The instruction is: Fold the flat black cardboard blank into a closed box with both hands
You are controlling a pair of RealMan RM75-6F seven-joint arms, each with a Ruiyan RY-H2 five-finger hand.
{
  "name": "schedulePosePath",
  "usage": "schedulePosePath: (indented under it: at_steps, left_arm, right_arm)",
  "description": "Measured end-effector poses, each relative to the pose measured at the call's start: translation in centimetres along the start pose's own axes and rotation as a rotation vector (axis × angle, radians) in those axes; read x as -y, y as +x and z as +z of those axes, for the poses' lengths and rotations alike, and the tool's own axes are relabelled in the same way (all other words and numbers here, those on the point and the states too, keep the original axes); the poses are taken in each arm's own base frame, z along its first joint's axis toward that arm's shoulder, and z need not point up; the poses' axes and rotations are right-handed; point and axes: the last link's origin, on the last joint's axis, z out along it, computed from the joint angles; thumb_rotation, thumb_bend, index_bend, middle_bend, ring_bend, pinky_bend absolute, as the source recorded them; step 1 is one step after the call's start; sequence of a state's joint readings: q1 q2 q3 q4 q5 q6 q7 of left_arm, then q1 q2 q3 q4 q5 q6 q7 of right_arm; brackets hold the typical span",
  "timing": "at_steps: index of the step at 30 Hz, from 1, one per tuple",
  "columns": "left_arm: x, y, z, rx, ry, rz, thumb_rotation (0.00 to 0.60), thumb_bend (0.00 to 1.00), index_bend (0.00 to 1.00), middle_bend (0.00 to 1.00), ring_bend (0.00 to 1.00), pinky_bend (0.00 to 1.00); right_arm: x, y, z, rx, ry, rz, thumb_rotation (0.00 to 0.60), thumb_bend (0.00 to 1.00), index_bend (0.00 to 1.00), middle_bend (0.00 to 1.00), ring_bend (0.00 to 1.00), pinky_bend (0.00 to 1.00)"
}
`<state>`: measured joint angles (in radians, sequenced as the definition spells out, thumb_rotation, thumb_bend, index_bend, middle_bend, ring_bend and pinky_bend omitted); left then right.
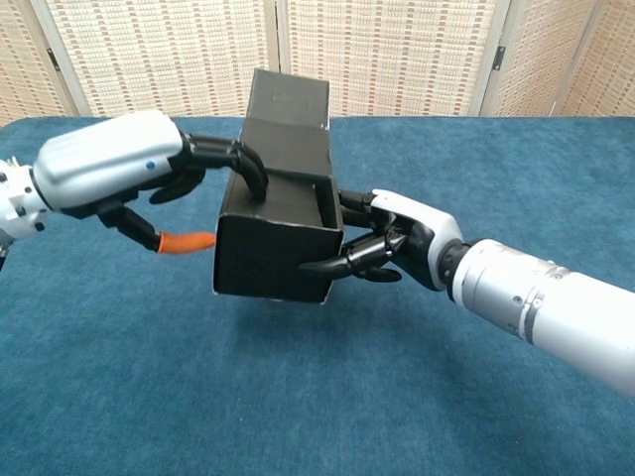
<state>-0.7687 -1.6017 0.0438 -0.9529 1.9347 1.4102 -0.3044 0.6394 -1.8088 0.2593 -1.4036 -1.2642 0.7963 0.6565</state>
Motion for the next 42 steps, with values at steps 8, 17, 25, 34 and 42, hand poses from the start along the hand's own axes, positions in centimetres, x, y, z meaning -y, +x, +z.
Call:
schedulePosePath:
  at_steps: [8,17,25,34,42]
  left_arm:
    - [0.0,-2.1,-0.3,0.053,-0.012,0.036,0.6,0.32,0.38,0.39,0.82,0.87]
    - [0.6,-4.8,-0.5,0.116,-0.017,0.119,0.6,0.32,0.38,0.39,0.81,0.86]
    - [0.3,-6.0,-0.6,0.155,-0.049,0.169,0.6,0.32,0.49,0.47,0.81,0.85]
    - [0.0,-6.3,-0.3,0.156,-0.064,0.195,0.6,0.32,0.64,0.6,0.81,0.84]
    - [0.0,-6.0,-0.4,0.132,-0.056,0.179,0.6,0.32,0.54,0.54,0.81,0.84]
  right_arm:
    - [-1.3,-0.2,0.7,-0.003,-0.016,-0.049,0.6,0.26,0.48,0.53,0.78,1.0]
    - [-2.8,-1.2,1.4,-0.009,-0.013,-0.12,0.6,0.26,0.48,0.53,0.78,1.0]
    - [-3.2,-1.5,1.3,-0.022,0.009,-0.151,0.6,0.26,0.48,0.53,0.78,1.0]
    - [-3.5,-1.7,0.9,-0.041,0.021,-0.166,0.6,0.26,0.48,0.53,0.78,1.0]
    - [-3.6,-1.9,0.9,-0.042,0.02,-0.165,0.6,0.26,0.48,0.53,0.78,1.0]
